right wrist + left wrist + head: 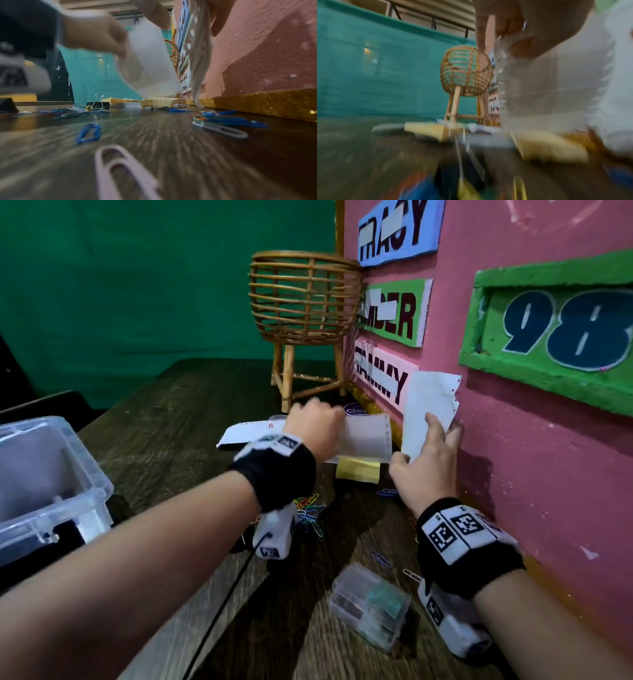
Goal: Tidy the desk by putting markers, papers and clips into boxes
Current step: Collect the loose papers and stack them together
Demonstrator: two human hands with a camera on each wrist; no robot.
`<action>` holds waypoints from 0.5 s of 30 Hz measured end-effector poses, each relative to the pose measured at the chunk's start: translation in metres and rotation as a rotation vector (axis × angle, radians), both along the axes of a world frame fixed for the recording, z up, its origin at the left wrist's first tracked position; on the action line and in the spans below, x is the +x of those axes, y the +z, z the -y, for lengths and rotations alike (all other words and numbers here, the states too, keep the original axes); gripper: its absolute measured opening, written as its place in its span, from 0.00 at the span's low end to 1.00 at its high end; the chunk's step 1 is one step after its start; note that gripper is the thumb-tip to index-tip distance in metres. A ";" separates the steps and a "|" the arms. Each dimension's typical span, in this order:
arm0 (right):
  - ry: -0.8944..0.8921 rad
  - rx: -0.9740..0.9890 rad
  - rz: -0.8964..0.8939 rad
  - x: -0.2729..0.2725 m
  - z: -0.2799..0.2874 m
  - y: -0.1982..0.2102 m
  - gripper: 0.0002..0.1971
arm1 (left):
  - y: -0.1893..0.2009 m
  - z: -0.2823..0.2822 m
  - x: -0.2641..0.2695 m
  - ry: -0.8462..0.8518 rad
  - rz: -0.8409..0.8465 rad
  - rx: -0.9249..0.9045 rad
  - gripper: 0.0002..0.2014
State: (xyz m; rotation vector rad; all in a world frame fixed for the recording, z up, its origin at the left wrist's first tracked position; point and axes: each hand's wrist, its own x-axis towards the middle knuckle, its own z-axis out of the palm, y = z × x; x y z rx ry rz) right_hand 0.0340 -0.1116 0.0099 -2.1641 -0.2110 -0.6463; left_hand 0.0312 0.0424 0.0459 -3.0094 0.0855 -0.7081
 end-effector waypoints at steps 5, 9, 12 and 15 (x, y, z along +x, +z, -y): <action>0.110 0.120 0.105 -0.002 -0.001 -0.001 0.29 | 0.037 -0.009 0.004 -0.288 0.111 -0.229 0.06; 0.157 0.135 0.101 -0.002 -0.004 0.000 0.30 | 0.029 0.003 0.012 -0.283 0.045 -0.471 0.11; 0.098 0.089 0.100 -0.002 -0.004 0.001 0.32 | 0.011 0.006 0.021 -0.325 0.028 -0.584 0.21; 0.074 0.116 0.121 -0.005 -0.003 0.002 0.39 | -0.004 -0.010 0.035 -0.182 -0.082 -0.397 0.25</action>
